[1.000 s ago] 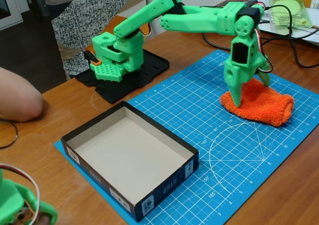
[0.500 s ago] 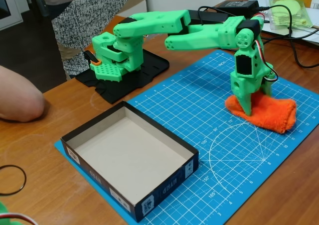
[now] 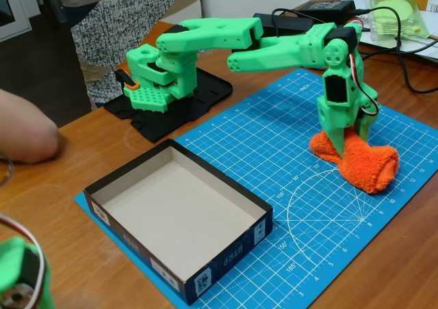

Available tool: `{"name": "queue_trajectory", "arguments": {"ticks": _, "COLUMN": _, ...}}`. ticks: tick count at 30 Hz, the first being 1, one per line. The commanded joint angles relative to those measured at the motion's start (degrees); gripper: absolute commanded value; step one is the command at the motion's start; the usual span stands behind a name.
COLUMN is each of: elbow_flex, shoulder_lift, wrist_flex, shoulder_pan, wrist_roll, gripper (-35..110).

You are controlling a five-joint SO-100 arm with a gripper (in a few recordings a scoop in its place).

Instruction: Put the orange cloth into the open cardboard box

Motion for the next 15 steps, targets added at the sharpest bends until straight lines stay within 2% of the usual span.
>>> {"name": "queue_trajectory", "arguments": {"ticks": 1, "elbow_flex": 3.6, "shoulder_lift": 10.2, "wrist_flex": 0.7, "shoulder_pan": -1.3, "wrist_roll": 2.3, "gripper": 0}}
{"name": "queue_trajectory", "arguments": {"ticks": 9, "elbow_flex": 5.4, "shoulder_lift": 15.6, "wrist_flex": 0.7, "shoulder_pan": 1.4, "wrist_roll": 10.0, "gripper": 0}}
{"name": "queue_trajectory", "arguments": {"ticks": 15, "elbow_flex": 18.5, "shoulder_lift": 34.2, "wrist_flex": 0.6, "shoulder_pan": 5.4, "wrist_roll": 20.9, "gripper": 0}}
